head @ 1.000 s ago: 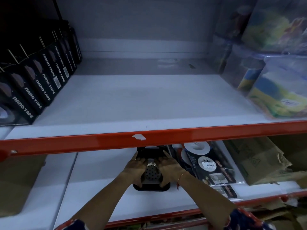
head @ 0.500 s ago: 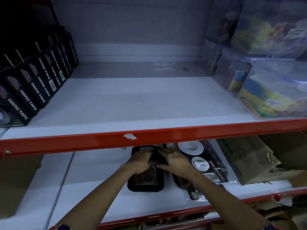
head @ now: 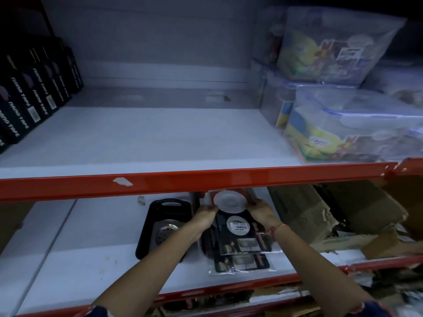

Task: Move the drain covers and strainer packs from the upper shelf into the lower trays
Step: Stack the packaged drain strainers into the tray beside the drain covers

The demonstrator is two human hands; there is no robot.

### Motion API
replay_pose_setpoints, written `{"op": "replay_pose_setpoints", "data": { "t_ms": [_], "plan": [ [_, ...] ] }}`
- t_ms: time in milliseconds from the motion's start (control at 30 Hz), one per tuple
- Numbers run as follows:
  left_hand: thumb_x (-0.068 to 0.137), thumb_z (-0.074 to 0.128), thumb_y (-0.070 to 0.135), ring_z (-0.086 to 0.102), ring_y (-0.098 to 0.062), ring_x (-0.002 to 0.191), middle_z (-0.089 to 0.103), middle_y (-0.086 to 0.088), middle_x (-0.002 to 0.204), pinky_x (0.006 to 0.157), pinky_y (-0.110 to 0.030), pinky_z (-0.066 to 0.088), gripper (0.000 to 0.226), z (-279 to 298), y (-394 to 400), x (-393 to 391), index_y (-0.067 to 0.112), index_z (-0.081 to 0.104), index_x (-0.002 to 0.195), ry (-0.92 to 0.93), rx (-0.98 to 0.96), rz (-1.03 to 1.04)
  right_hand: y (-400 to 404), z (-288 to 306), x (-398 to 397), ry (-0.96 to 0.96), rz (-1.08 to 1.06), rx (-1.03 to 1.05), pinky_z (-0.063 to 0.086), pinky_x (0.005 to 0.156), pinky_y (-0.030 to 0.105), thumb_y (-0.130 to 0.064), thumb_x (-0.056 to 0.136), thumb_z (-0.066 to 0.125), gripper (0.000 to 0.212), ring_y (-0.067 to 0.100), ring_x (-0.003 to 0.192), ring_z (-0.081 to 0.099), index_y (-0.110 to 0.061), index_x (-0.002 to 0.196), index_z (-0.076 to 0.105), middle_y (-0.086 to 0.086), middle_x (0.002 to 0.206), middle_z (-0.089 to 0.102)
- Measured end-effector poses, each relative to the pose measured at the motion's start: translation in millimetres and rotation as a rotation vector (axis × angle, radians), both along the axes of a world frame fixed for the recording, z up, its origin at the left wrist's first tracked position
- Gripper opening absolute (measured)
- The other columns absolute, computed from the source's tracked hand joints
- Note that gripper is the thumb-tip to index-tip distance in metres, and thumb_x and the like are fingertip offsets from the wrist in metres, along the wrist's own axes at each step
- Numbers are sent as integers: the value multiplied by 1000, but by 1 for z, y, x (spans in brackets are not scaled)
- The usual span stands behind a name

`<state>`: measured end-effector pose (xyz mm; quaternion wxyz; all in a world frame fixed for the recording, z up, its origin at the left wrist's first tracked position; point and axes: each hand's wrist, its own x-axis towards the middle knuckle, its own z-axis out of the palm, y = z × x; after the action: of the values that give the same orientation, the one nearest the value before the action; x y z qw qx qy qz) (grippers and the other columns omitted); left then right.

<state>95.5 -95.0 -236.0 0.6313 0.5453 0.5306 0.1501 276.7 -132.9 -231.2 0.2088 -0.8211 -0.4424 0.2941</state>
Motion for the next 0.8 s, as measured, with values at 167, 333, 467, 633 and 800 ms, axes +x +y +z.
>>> {"op": "replay_pose_setpoints", "data": {
  "t_ms": [167, 333, 467, 633, 800],
  "plan": [
    [92, 46, 36, 60, -23, 91, 64, -7, 99, 76, -30, 47, 29, 0, -3, 4, 13, 58, 107, 78, -1, 115, -10, 6, 16, 149, -80, -7, 42, 52, 21, -27, 83, 66, 31, 21, 79, 59, 0, 99, 67, 11, 91, 68],
    [85, 51, 38, 60, -27, 107, 63, -11, 118, 89, -33, 50, 48, -6, -7, 5, 5, 56, 119, 290, 80, 95, -13, 2, 27, 241, -69, -154, 50, 75, 28, -26, 82, 68, 44, 23, 92, 59, 0, 115, 58, 10, 108, 64],
    [91, 47, 21, 58, -29, 105, 58, -12, 107, 94, -38, 49, 37, -7, -14, 22, 1, 50, 123, 191, -26, 176, -13, 0, 23, 332, -38, -248, 53, 84, 35, -23, 85, 68, 49, 27, 101, 60, 1, 125, 54, 16, 125, 60],
    [94, 48, 20, 53, -27, 106, 54, -18, 129, 82, -31, 43, 50, -1, -11, 33, 1, 34, 138, 114, -45, 311, -5, -4, 25, 400, -77, -161, 55, 88, 39, -8, 80, 71, 38, 26, 93, 62, 3, 115, 59, 13, 103, 64],
    [91, 49, 20, 52, -32, 118, 54, -16, 133, 94, -36, 44, 49, 2, 13, 37, 9, 42, 138, 82, 65, 344, 24, 2, 27, 258, 19, -43, 53, 92, 36, -13, 82, 69, 30, 28, 103, 66, -3, 110, 67, 13, 111, 70]
  ]
}}
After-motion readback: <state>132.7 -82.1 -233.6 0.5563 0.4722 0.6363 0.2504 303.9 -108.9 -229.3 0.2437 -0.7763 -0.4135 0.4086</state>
